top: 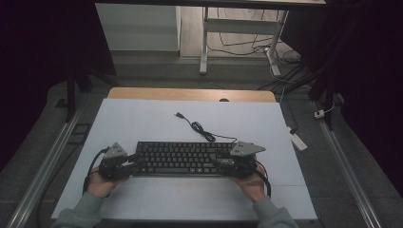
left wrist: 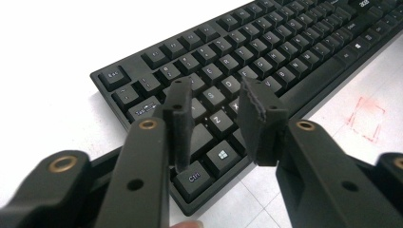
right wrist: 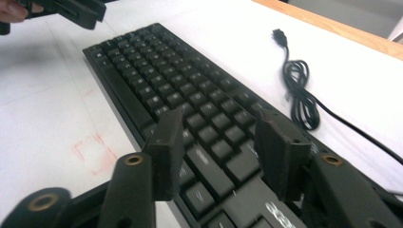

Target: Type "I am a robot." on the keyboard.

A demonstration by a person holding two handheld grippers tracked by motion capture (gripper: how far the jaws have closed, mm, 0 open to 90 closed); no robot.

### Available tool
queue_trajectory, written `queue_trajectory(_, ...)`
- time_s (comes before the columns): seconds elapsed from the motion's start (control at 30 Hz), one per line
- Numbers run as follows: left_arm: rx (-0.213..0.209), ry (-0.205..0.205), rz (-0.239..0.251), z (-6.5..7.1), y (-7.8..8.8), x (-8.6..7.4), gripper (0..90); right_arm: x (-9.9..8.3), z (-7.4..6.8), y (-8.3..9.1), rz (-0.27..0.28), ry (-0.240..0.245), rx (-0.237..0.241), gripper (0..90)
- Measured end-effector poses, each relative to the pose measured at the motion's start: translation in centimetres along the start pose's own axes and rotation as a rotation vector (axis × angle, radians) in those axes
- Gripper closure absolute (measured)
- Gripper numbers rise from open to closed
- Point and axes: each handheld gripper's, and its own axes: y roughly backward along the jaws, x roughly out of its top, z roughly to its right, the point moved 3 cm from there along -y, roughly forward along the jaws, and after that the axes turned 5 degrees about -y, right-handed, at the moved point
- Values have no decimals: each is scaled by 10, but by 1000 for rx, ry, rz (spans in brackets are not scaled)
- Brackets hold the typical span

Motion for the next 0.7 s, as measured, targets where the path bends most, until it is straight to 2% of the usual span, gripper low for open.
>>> queue_trajectory(0.17,-6,-1,2,-1,1,0,722,10,-7,-12,1,9,29,649)
queue_trajectory(0.3,-11,2,5,-1,2,0,773,15,-12,-21,-20,12,50,742)
queue_trajectory(0.47,-18,-1,3,-1,1,0,860,20,-14,-30,-35,13,81,894)
queue_trajectory(0.53,-22,-2,3,-1,2,0,890,22,-15,-34,-43,10,80,895)
queue_trajectory(0.7,-20,0,-1,-2,1,0,892,28,-18,-44,-44,17,87,895)
